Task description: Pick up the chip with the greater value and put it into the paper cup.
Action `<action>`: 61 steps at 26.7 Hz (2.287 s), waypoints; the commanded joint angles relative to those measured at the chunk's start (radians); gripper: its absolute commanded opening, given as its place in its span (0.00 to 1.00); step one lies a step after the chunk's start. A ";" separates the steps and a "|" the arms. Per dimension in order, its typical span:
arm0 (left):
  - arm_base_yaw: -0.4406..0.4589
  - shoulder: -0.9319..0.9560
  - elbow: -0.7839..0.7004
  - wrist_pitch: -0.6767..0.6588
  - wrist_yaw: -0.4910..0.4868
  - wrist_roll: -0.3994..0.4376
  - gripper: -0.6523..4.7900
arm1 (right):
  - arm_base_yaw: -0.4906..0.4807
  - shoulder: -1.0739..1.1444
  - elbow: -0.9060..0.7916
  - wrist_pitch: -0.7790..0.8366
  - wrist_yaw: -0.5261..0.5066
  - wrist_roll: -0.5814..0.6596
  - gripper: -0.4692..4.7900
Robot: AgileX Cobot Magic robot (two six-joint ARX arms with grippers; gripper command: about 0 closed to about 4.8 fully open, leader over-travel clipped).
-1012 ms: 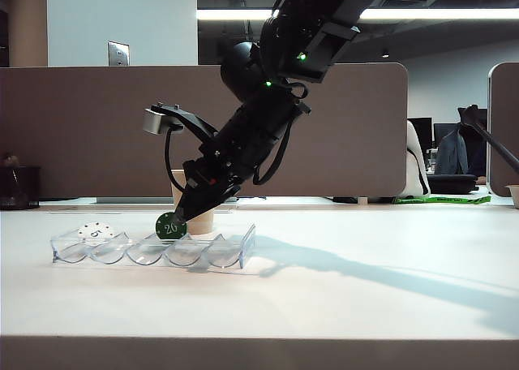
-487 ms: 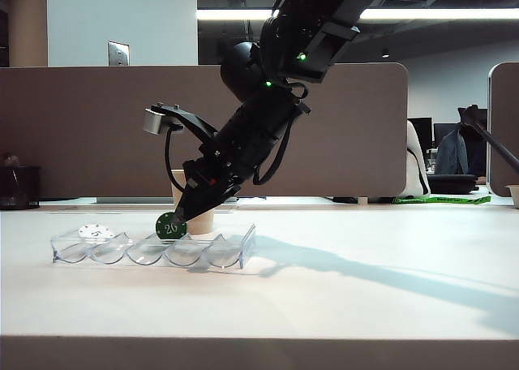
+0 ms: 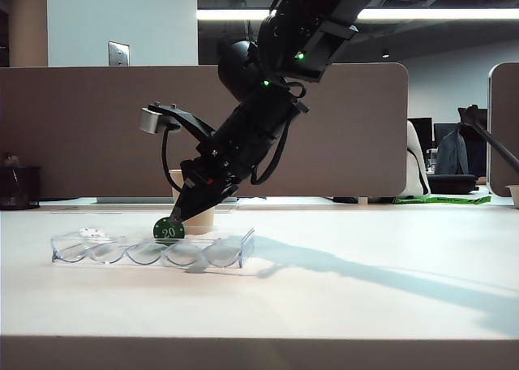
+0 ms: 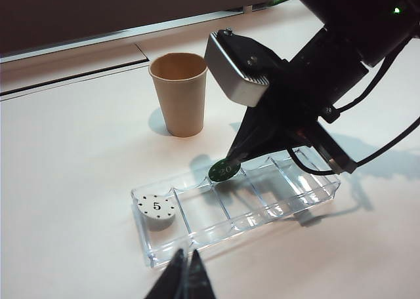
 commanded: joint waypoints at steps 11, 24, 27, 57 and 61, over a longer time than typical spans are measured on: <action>0.000 -0.001 0.005 0.011 0.005 -0.001 0.12 | 0.008 -0.034 0.005 0.034 -0.002 0.001 0.09; 0.000 -0.001 0.005 0.011 0.005 -0.001 0.12 | 0.001 -0.129 0.006 0.329 0.167 0.057 0.09; 0.000 -0.001 0.005 0.011 0.005 -0.001 0.12 | 0.000 -0.128 0.006 0.382 0.238 0.057 0.09; -0.001 -0.001 0.005 0.007 0.008 -0.001 0.12 | -0.090 -0.060 0.006 0.499 0.100 0.316 0.21; -0.001 -0.001 0.005 0.007 0.008 -0.001 0.12 | -0.090 -0.061 0.006 0.512 0.101 0.316 0.18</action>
